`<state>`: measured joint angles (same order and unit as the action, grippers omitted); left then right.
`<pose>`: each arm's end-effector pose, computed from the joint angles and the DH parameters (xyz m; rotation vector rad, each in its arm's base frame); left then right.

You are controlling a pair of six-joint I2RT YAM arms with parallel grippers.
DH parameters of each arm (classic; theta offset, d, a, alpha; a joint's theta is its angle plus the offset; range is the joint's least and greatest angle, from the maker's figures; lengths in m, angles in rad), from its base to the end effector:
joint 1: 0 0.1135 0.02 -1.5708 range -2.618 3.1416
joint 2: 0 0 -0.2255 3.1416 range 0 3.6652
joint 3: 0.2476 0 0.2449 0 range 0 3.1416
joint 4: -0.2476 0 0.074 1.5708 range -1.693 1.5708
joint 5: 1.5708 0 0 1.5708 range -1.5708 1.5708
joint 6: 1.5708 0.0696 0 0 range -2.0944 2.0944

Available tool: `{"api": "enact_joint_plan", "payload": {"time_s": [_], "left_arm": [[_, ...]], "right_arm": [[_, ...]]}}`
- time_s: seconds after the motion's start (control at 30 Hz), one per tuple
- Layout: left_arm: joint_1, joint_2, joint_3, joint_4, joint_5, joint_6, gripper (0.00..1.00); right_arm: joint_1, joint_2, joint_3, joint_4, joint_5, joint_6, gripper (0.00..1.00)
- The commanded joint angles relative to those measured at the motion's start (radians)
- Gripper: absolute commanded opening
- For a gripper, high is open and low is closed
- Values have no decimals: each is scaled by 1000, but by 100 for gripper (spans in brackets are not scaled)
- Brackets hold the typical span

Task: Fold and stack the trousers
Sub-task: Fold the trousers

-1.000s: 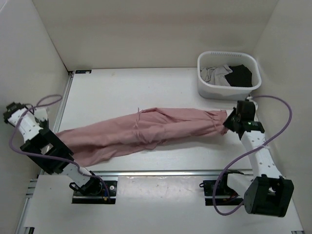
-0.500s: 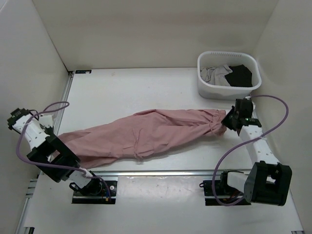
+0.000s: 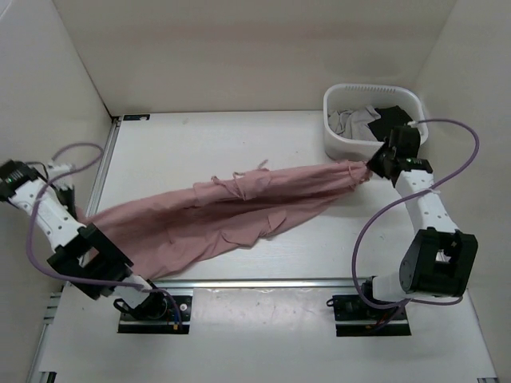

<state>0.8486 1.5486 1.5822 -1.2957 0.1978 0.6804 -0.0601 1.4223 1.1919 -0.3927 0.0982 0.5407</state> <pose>0.2043 0.2112 0.2714 -0.1909 2.7754 0.1004 0.3468 -0.0277 0.2571 0.7022 2.0798 0.1631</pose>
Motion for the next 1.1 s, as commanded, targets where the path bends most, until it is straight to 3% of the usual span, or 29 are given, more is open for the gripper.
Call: {"api": "enact_joint_plan", "payload": {"time_s": [0.0,0.1,0.13,0.17,0.2,0.27,0.3,0.33,0.47,0.57,0.7,0.8,0.9,0.97,1.03,1.07], "left_arm": [[24,-137,-284,19,-96,93,14],[47,-188,-532,96,-191,131,14],[59,-197,-578,119,-213,142,14],[87,-197,-640,157,-251,162,14],[99,-197,-657,157,-265,171,18],[122,-197,-666,157,-274,182,34],[133,-183,-666,157,-287,192,52],[145,-183,-656,157,-287,192,61],[155,-183,-575,109,-331,226,84],[155,-135,-431,-11,-272,226,87],[155,-88,-353,40,-232,191,87],[101,-36,-447,73,-212,139,87],[83,-15,-585,256,-244,110,90],[83,31,-594,300,-244,91,90],[83,65,-594,300,-190,70,90],[83,85,-594,300,-181,61,85]], "right_arm": [[-20,-17,-130,-15,40,4,0],[-52,-17,-256,5,54,50,2],[-67,-5,-280,5,45,60,11],[-95,15,-297,18,26,61,47],[-95,26,-308,28,-36,50,67],[-95,49,-308,38,-95,13,81],[-95,58,-308,66,-126,2,83],[-95,58,-308,78,-149,2,84],[-95,70,-308,87,-190,30,86],[-95,108,-318,97,-175,97,89],[-80,200,-295,106,-138,174,91],[-20,289,-207,106,-117,174,91],[29,371,-91,57,-68,186,91],[39,389,-81,57,-52,202,87],[39,408,-72,39,-52,240,74],[39,418,-63,28,-39,249,67]]}}
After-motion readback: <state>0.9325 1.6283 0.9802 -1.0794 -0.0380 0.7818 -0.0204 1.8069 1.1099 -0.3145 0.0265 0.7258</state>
